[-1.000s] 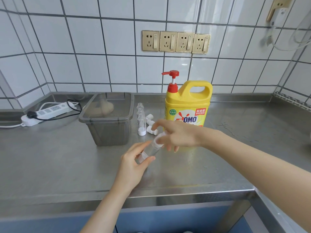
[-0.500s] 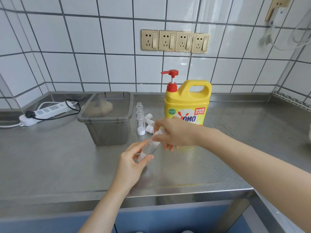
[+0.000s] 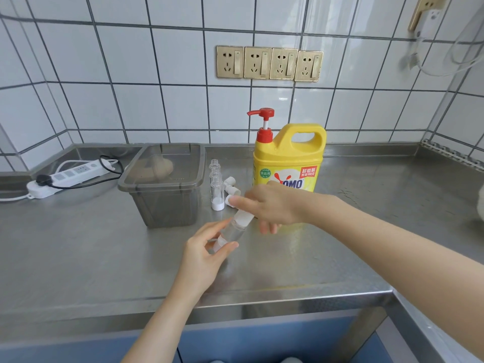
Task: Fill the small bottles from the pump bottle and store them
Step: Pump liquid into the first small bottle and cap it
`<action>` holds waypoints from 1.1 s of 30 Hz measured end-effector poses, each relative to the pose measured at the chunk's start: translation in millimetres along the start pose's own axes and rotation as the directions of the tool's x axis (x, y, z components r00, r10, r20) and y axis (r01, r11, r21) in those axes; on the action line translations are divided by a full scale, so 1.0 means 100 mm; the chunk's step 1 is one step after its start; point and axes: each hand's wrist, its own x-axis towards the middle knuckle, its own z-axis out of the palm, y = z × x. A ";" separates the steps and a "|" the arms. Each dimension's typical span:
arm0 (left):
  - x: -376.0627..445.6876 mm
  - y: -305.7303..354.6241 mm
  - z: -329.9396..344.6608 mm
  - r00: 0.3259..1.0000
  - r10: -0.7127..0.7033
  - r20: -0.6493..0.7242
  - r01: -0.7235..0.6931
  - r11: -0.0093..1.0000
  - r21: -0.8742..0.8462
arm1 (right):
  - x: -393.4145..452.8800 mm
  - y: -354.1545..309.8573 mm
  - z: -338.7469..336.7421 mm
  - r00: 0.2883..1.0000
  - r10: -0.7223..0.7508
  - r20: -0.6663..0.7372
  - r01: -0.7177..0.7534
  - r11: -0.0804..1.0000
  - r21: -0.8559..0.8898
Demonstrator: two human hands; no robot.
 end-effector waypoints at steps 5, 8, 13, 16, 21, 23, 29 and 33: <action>0.01 -0.02 -0.01 1.000 -0.003 -0.016 0.004 1.000 0.003 | -0.02 0.01 -0.01 0.998 -0.053 -0.016 0.053 0.998 0.013; 0.00 -0.03 -0.01 0.999 -0.021 -0.024 0.021 1.000 -0.004 | -0.03 0.01 0.00 0.999 -0.009 -0.041 0.008 1.000 -0.026; 0.01 -0.01 0.00 1.000 -0.025 -0.014 0.025 1.000 -0.003 | 0.01 0.04 0.02 0.994 -0.100 -0.036 0.097 0.991 -0.091; 0.01 -0.01 0.00 0.999 -0.042 -0.030 0.042 0.999 -0.013 | 0.00 0.02 -0.02 0.996 -0.070 -0.049 0.061 0.983 -0.173; 0.01 -0.01 0.00 0.998 -0.053 -0.042 0.051 0.998 -0.027 | 0.03 0.06 0.02 0.992 -0.123 -0.022 0.120 0.987 -0.103; 0.01 -0.02 0.00 0.997 -0.057 -0.045 0.055 0.998 -0.029 | 0.05 0.04 0.02 0.993 -0.100 -0.062 0.089 0.983 -0.157; 0.01 -0.02 0.00 0.995 -0.033 -0.090 0.036 0.999 0.030 | 0.05 0.05 0.16 0.990 -0.005 -0.142 0.007 1.000 0.015; -0.02 0.07 0.08 0.979 0.107 -0.175 -0.053 0.956 0.289 | 0.03 0.14 0.37 0.957 0.116 -0.266 -0.007 0.926 0.379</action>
